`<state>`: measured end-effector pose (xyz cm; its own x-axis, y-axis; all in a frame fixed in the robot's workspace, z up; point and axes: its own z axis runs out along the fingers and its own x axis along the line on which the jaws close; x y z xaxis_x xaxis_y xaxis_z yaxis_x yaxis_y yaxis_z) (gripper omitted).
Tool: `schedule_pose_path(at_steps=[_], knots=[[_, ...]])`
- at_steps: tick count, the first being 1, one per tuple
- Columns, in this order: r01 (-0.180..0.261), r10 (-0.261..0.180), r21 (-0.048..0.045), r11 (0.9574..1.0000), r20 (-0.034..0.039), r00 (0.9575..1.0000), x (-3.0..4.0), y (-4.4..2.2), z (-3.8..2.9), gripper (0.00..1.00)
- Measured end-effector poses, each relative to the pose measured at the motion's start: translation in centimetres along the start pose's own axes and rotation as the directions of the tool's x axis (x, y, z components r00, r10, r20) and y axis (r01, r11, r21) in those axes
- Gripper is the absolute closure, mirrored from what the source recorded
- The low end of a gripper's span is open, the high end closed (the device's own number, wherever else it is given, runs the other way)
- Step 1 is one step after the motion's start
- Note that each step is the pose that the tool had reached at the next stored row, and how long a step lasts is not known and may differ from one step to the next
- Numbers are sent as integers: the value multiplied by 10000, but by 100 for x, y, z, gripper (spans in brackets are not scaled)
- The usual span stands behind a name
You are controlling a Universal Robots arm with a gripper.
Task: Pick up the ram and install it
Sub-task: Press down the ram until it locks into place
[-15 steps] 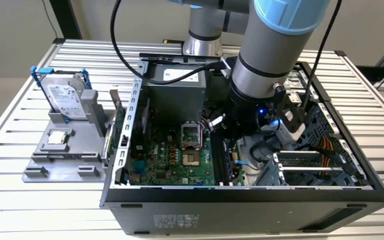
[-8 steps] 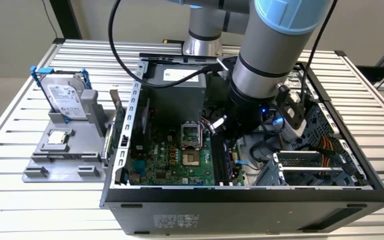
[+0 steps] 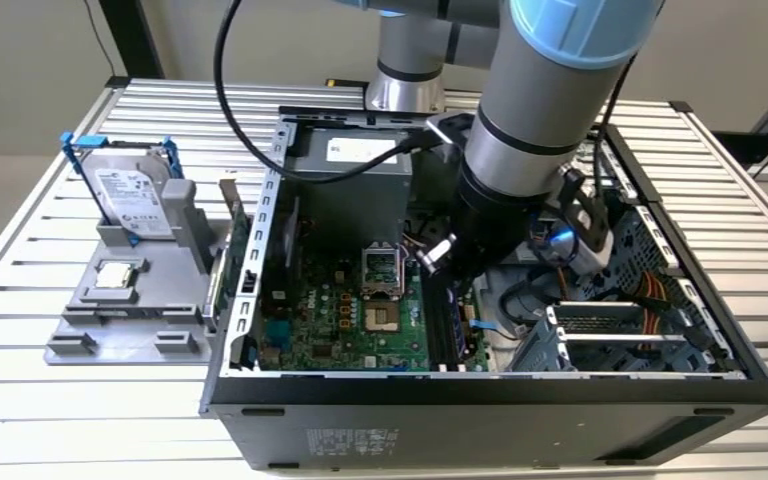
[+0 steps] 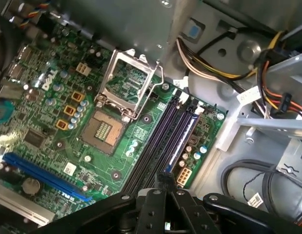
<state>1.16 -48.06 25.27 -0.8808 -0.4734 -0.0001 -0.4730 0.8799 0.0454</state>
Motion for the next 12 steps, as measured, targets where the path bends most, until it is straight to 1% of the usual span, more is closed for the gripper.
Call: schedule_pose_path(at_steps=[2,3,6,9,10,12], knots=[[252,-252,0,9997,-12,9997,-3,-1,0,100],[508,-508,-1,9987,-23,9987,-5,-3,0,100],[920,-920,-5,9958,-40,9957,-8,-4,0,100],[1281,-1281,-14,9918,-51,9917,-15,-8,0,100],[1498,-1498,-22,9887,-56,9887,-22,-11,0,100],[1712,-1712,-30,9852,-60,9852,-29,-15,0,100]])
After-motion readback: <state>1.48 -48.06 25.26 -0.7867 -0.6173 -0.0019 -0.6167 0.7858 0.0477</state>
